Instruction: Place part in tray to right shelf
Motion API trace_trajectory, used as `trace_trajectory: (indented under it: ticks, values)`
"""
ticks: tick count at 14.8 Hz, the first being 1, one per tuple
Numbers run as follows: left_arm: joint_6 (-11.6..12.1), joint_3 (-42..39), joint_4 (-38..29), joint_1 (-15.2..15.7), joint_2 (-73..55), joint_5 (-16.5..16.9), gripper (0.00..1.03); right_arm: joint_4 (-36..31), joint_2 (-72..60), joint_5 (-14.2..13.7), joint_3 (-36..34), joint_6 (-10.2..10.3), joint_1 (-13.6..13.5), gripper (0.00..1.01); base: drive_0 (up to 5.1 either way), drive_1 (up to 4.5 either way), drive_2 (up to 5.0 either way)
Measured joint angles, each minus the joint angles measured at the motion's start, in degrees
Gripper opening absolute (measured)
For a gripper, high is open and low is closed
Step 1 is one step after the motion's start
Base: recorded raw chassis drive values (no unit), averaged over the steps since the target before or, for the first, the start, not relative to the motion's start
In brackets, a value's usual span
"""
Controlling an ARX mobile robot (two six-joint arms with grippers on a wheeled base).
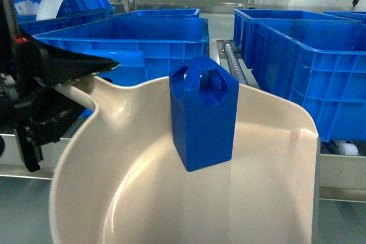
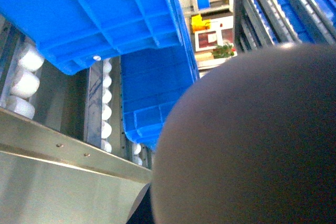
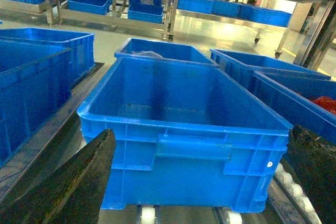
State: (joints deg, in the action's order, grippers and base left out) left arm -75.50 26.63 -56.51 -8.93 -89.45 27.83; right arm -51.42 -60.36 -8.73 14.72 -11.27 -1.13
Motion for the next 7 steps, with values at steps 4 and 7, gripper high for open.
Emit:
trace_trajectory:
  ticks: [4,7]
  values:
    - [-2.8,3.2,9.1,3.1,10.1,-1.7,0.16,0.0,0.0,0.0,0.0,0.0,0.0,0.98,0.0,0.00,0.0]
    - [-4.1,14.9,18.6,4.4,10.9,-8.9,0.16,0.0,0.0,0.0,0.0,0.0,0.0,0.98,0.0,0.00,0.0]
